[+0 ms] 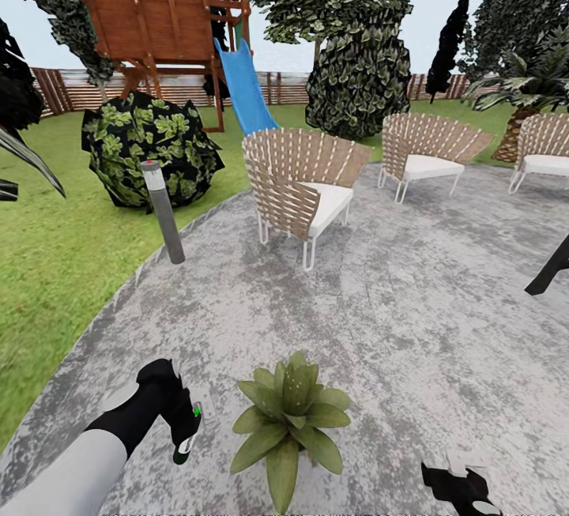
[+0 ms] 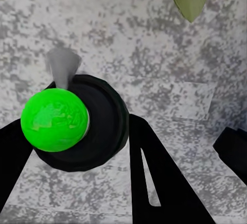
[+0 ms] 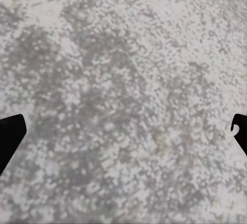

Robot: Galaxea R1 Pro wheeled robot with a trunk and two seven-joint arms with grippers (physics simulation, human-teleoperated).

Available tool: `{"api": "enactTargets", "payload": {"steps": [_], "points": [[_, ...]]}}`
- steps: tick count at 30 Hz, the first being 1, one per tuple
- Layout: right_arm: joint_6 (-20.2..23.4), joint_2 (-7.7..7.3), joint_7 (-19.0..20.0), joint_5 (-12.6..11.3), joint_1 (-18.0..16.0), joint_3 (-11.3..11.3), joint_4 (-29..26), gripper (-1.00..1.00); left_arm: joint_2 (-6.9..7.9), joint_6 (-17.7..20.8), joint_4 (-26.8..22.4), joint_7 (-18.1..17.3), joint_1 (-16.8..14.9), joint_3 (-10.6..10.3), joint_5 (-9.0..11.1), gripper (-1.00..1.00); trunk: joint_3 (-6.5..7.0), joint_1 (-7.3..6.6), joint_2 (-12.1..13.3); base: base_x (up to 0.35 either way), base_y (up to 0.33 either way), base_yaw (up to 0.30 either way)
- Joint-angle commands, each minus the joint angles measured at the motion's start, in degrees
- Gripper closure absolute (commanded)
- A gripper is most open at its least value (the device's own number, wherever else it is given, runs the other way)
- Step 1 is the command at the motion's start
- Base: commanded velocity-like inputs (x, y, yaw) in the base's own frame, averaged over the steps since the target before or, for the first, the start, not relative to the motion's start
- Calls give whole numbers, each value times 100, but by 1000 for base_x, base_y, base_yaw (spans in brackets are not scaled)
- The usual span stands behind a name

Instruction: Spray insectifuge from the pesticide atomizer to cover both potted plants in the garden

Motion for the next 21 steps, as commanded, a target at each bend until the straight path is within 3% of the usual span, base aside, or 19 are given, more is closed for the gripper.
{"api": "enactTargets", "payload": {"steps": [1, 8, 19, 21], "points": [[-6, -1, -26, -29, -1, 47, -3, -100, 5, 55, -4, -25, 1, -23, -3, 100, -33, 21, -44, 0, 0, 0], [-6, -1, -26, -29, -1, 50, -2, -100, 5, 54, 12, -29, 6, -36, -3, 100, -165, 109, -204, 0, 0, 0], [-6, -1, -27, -29, -1, 53, 6, -100, -50, 57, 53, -48, -1, -70, 18, 100, -183, 109, -204, 0, 0, 0], [-6, -1, -26, -29, -1, 54, 7, -100, -90, 200, -7, -56, -50, -57, 2, 100, -183, 109, -204, 0, 0, 0]]}}
